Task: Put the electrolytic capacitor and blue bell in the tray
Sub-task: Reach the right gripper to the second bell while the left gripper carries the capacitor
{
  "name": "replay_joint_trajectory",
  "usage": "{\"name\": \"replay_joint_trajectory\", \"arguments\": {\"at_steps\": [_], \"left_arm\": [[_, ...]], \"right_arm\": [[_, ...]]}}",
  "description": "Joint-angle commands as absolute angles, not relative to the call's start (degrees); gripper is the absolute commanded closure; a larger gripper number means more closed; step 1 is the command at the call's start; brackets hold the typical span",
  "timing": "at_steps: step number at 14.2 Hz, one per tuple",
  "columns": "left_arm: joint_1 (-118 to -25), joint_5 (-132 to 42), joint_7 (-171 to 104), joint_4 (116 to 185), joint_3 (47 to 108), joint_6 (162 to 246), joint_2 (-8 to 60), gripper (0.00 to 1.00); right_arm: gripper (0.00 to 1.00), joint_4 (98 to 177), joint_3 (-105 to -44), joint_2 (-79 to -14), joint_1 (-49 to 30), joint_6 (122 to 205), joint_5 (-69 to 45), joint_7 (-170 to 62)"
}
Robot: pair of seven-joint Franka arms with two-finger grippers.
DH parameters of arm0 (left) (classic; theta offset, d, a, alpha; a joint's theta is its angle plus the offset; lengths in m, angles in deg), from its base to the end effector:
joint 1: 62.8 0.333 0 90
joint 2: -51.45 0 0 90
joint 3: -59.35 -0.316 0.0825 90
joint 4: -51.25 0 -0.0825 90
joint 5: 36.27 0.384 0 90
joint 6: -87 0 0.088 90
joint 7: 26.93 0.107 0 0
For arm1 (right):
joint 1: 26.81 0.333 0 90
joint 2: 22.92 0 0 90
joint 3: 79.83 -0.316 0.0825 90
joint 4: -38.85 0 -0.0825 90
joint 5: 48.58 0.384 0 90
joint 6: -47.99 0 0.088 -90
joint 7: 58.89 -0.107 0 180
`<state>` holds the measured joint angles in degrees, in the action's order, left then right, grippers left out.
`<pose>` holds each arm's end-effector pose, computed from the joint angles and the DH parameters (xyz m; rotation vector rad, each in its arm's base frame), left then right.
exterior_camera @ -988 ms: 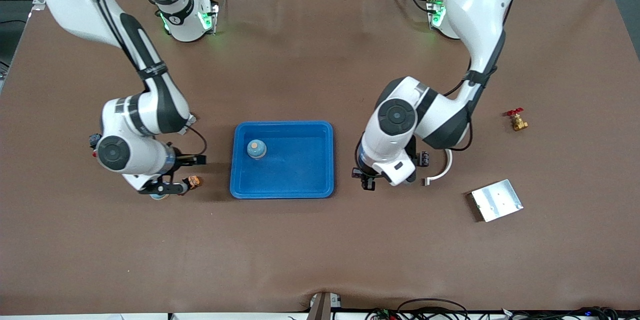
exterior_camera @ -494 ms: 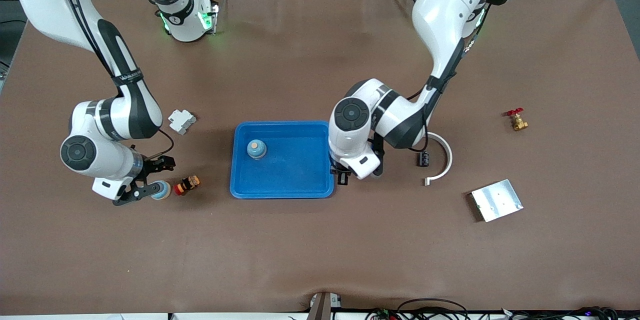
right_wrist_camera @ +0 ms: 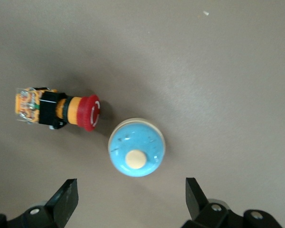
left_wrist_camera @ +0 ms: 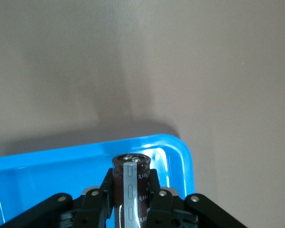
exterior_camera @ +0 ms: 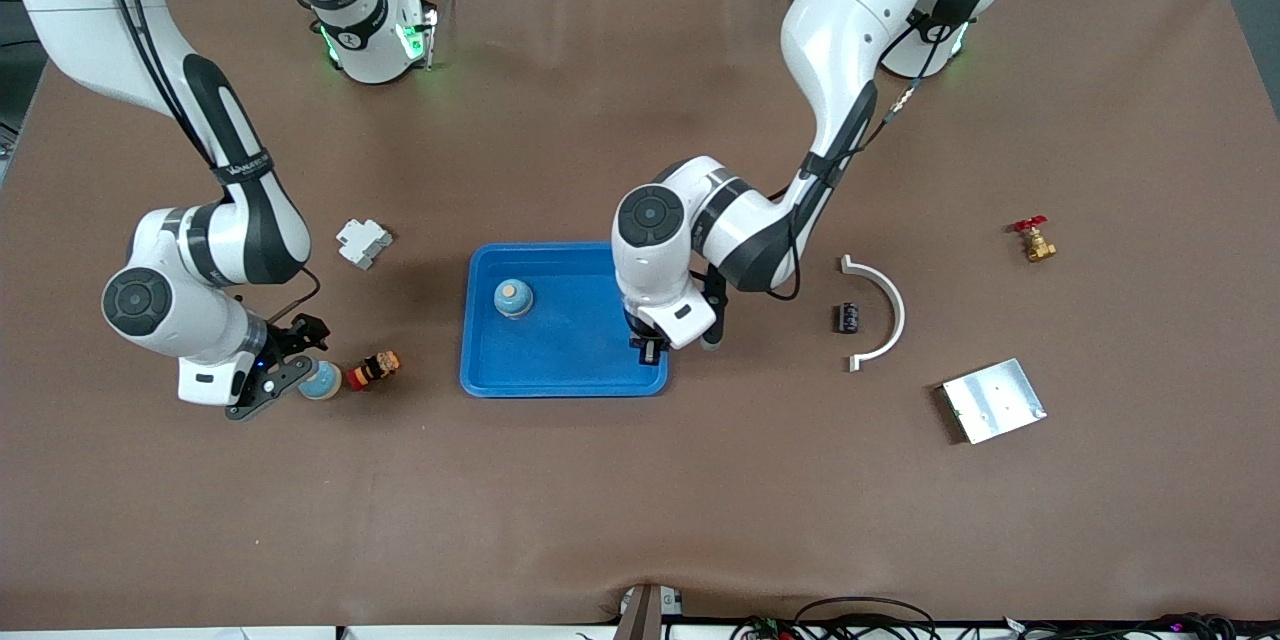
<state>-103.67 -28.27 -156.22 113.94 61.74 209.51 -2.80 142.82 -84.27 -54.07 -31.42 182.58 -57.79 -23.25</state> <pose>0.5813 -0.5239 0.2528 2.2790 2.0215 0.1442 0.6507 -0.0078 0.2400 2.8751 1.0844 -0.0438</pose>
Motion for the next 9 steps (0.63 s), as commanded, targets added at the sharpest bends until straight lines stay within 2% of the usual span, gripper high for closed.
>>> {"name": "replay_joint_trajectory", "arguments": {"at_steps": [1,9], "left_arm": [[-105.16,-27.83,-157.1,110.93,60.31,209.77,-4.79,1.0],[-109.03,-27.83,-157.97,110.67,56.63,214.26,-7.6,1.0]], "right_arm": [[0.0,142.56,-85.27,-56.13,-32.52,184.92,-60.0,-21.81],[0.0,142.48,-85.36,-57.98,-32.97,186.15,-59.92,-21.72]]}}
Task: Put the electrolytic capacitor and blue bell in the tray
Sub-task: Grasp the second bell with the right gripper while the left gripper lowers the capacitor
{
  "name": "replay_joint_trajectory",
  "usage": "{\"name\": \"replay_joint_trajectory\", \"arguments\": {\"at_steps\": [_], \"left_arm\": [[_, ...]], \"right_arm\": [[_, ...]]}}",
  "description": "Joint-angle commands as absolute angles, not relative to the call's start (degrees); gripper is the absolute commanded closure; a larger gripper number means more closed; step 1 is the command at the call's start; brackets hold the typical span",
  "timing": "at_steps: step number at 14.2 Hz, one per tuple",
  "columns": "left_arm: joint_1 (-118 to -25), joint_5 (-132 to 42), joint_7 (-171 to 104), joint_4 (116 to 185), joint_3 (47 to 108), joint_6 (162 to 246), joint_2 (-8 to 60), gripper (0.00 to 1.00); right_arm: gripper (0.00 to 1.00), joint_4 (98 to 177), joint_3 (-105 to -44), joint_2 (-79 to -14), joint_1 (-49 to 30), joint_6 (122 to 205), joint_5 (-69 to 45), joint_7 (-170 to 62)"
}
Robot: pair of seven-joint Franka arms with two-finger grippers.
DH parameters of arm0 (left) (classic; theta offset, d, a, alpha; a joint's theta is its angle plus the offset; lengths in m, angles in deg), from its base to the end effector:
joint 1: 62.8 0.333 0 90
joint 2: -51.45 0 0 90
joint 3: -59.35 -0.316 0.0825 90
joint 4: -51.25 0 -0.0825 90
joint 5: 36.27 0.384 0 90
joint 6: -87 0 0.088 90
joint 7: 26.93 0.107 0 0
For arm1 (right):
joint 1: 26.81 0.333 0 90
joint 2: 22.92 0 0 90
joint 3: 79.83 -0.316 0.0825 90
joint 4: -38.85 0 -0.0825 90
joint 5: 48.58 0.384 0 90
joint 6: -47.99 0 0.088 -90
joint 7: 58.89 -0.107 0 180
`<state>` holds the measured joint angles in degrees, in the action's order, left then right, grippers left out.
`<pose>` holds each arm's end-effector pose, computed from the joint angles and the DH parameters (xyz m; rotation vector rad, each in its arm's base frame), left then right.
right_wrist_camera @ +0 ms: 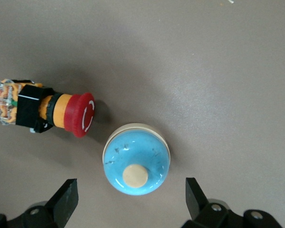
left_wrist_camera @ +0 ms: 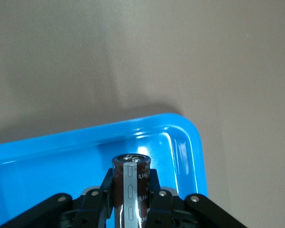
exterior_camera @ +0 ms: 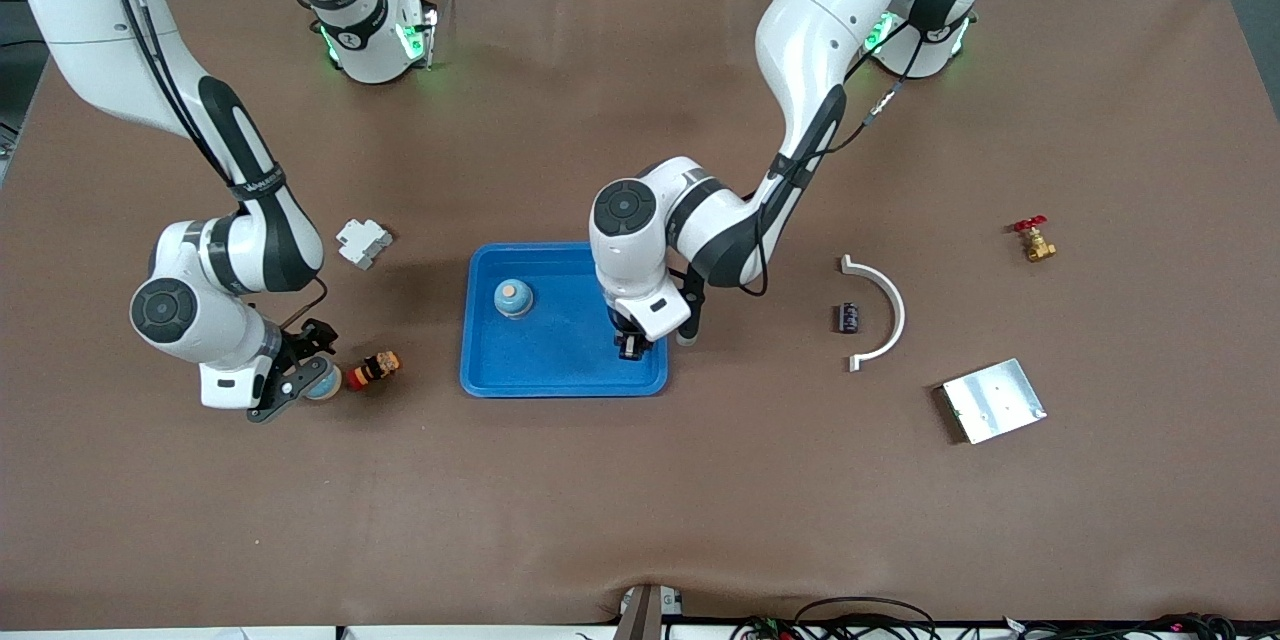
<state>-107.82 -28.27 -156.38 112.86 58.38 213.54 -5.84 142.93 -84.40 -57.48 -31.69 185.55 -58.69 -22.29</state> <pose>0.5665 -0.5480 0.2271 2.2955 1.9453 0.2091 0.6491 -0.0081 0.2052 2.8625 1.1284 -0.0571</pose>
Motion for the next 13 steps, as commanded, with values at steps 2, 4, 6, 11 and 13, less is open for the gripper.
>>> {"name": "replay_joint_trajectory", "arguments": {"at_steps": [2,4,6,11,13], "left_arm": [[-109.12,-27.83,-158.07,110.67,56.79,215.66,-8.04,1.0],[-109.12,-27.83,-158.42,110.67,56.88,217.25,-8.22,1.0],[-109.12,-27.83,-159.12,110.67,57.32,217.51,-8.84,1.0],[-109.2,-31.69,-160.44,110.75,57.76,218.57,-9.45,1.0],[-109.47,-32.93,-160.44,110.75,57.59,217.96,-9.45,1.0]], "right_arm": [[0.0,142.39,-85.36,-58.77,-33.05,187.64,-59.92,-21.63],[0.0,142.21,-85.36,-60.35,-33.23,189.49,-59.48,-21.89],[0.0,142.21,-85.36,-60.62,-33.84,189.58,-59.48,-21.81],[0.0,142.04,-85.54,-60.62,-33.93,189.76,-59.21,-21.89],[0.0,142.04,-85.8,-60.62,-33.84,189.76,-58.95,-22.16]]}}
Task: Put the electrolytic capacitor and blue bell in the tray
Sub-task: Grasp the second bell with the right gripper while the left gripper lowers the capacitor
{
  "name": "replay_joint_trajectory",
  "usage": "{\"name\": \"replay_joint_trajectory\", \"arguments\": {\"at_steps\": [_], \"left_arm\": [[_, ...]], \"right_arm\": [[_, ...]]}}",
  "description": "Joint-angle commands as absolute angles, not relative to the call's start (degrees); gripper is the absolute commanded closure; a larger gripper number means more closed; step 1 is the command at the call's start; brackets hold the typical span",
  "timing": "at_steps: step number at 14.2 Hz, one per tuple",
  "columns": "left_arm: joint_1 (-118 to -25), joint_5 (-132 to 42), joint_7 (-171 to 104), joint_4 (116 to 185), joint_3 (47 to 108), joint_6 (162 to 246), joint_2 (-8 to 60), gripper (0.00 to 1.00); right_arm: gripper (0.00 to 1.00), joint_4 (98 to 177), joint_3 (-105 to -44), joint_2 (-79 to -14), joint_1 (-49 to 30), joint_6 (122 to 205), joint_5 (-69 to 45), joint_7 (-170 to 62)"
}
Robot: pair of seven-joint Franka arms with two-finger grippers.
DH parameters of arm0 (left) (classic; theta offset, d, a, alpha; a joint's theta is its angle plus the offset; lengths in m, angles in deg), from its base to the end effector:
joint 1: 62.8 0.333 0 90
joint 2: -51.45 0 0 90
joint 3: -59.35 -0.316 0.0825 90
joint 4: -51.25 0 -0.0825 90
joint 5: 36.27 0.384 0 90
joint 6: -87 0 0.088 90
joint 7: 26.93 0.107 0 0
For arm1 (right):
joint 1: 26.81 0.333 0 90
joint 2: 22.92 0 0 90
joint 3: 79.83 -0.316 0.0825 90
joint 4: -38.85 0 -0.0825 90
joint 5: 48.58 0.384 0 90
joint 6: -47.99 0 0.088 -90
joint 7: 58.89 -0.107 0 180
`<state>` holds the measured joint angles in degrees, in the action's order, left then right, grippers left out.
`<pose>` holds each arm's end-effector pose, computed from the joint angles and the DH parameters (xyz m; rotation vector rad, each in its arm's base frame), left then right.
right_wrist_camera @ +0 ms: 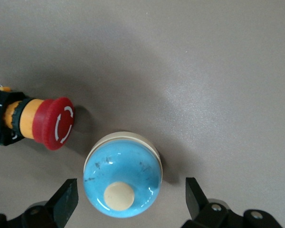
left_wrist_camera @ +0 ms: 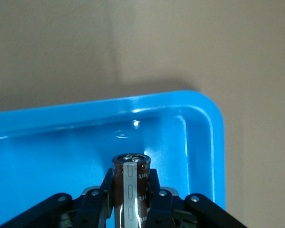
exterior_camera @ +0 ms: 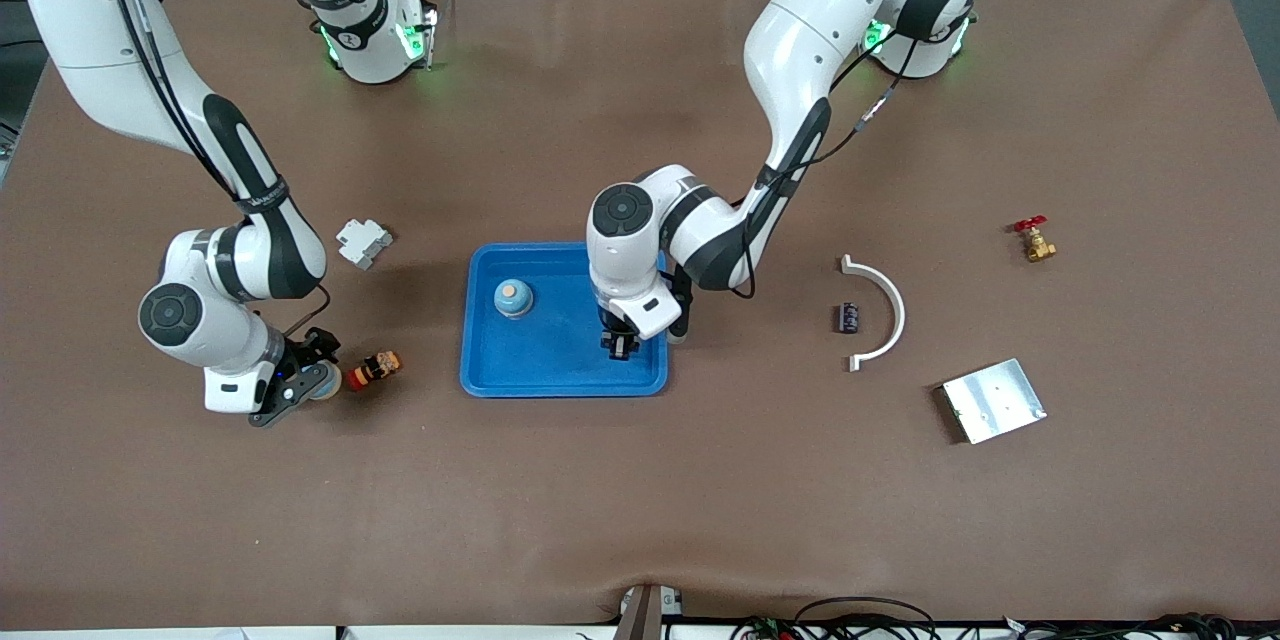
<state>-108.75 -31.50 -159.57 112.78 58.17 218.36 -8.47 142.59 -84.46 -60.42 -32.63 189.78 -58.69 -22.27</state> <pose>0.5585 -0.5596 0.2000 2.1994 1.9925 0.1308 0.6516 -0.0164 0.1808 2.8713 1.1128 -0.0100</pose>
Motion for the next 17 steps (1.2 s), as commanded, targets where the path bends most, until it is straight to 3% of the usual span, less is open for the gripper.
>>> {"name": "replay_joint_trajectory", "arguments": {"at_steps": [1,6,13,17], "left_arm": [[-109.56,-32.93,-160.44,110.84,57.67,217.0,-9.45,1.0],[-109.91,-32.75,-160.35,111.02,57.32,214.62,-9.54,1.0],[-109.91,-32.49,-160.35,111.19,57.06,214.61,-10.95,1.0],[-110.0,-32.4,-160.0,111.1,56.88,214.61,-11.39,1.0]], "right_arm": [[0.0,142.04,-85.8,-60.71,-33.93,189.76,-57.99,-21.9],[0.03,142.03,-85.8,-61.15,-34.28,189.67,-56.75,-21.81],[0.7,141.16,-86.06,-60.88,-34.28,189.06,-56.58,-22.07],[0.83,141.16,-88.96,-59.92,-37.53,185.38,-54.65,-21.1]]}}
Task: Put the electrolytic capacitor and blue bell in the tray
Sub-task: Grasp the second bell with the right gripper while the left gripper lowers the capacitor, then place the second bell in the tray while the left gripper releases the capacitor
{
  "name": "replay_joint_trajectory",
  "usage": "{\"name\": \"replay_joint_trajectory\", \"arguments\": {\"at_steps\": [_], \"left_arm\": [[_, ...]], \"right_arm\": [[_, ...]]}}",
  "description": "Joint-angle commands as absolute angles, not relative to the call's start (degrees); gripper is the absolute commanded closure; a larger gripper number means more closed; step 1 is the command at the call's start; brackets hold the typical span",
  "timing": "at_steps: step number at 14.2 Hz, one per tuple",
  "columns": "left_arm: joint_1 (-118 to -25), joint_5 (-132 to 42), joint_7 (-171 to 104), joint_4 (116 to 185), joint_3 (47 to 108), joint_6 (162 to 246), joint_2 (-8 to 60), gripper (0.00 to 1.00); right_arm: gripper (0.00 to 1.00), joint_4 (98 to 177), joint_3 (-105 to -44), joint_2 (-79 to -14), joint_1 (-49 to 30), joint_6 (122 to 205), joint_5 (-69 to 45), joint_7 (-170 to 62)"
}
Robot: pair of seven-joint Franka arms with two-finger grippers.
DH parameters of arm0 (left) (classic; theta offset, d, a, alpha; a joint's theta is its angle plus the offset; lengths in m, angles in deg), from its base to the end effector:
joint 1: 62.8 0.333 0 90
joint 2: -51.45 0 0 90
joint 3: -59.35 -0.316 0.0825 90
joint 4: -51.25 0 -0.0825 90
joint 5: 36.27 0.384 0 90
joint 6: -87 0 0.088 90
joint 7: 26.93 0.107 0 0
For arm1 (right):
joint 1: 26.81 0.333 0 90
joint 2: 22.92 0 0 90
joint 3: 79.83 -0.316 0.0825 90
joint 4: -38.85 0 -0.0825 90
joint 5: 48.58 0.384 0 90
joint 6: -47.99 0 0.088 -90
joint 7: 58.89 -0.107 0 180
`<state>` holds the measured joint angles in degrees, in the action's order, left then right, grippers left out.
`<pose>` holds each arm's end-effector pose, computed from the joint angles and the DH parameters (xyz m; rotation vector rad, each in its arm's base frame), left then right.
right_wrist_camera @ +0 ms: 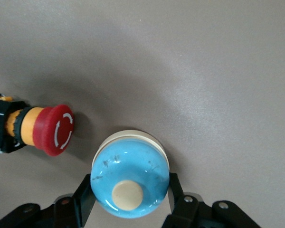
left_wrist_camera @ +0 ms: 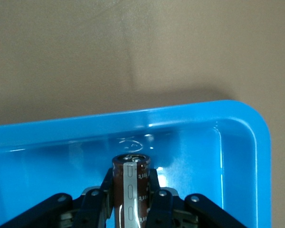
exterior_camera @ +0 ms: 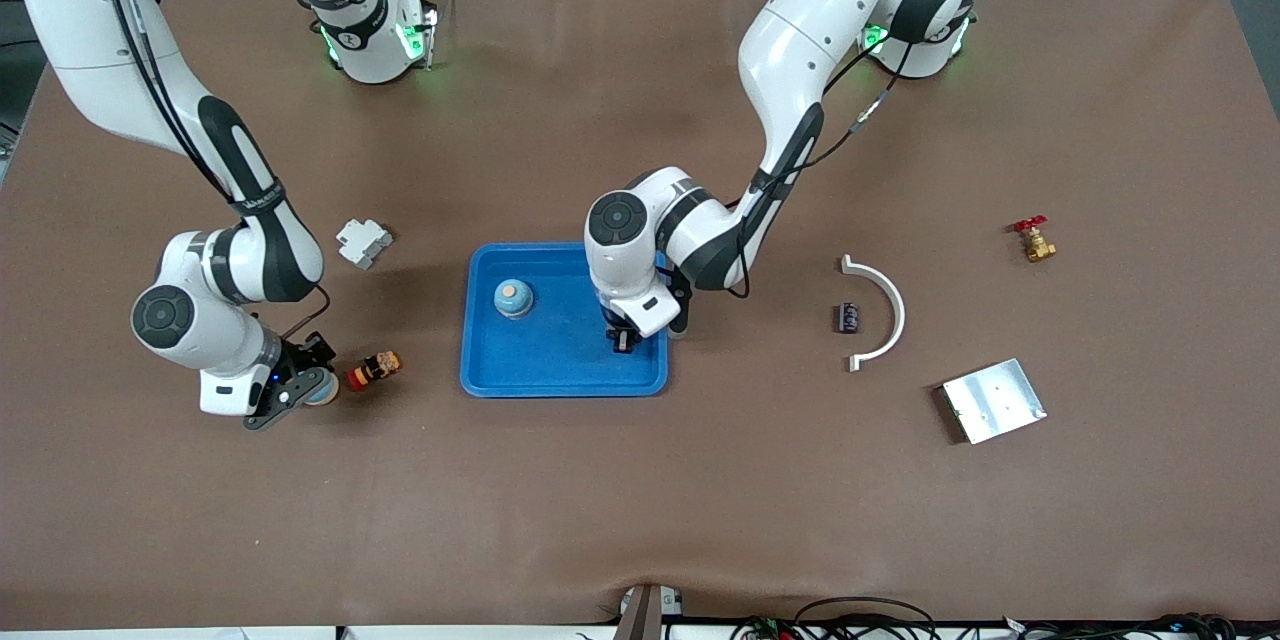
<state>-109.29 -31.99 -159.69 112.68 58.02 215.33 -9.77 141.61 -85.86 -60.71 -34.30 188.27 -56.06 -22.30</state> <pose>0.5491 -0.5579 0.1776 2.2536 2.0422 0.1254 0.6542 -0.0214 0.1827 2.9384 1.0587 -0.0082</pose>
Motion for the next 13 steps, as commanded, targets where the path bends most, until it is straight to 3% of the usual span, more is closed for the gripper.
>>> {"name": "replay_joint_trajectory", "arguments": {"at_steps": [1,2,3,7,13], "left_arm": [[-109.91,-32.4,-159.83,111.1,56.88,214.61,-11.39,1.0],[-109.91,-32.4,-159.74,111.1,56.88,214.61,-11.39,0.96],[-110.0,-32.23,-159.48,111.1,56.88,214.61,-11.3,0.01],[-109.82,-32.32,-157.89,111.1,57.15,211.11,-10.07,0.0],[-109.29,-32.84,-155.61,110.93,57.85,204.95,-7.17,0.0]], "right_arm": [[0.84,140.98,-89.49,-59.31,-38.06,183.71,-54.56,-21.36],[0.87,140.28,-89.58,-58.34,-38.06,182.12,-54.47,-21.63],[0.89,139.23,-89.58,-58.07,-37.89,179.59,-53.08,-22.41],[0.98,133.26,-89.49,-57.98,-34.99,169.47,-48.84,-30.04],[1.0,132.11,-89.41,-57.72,-24.29,168.57,-48.93,-54.71]]}}
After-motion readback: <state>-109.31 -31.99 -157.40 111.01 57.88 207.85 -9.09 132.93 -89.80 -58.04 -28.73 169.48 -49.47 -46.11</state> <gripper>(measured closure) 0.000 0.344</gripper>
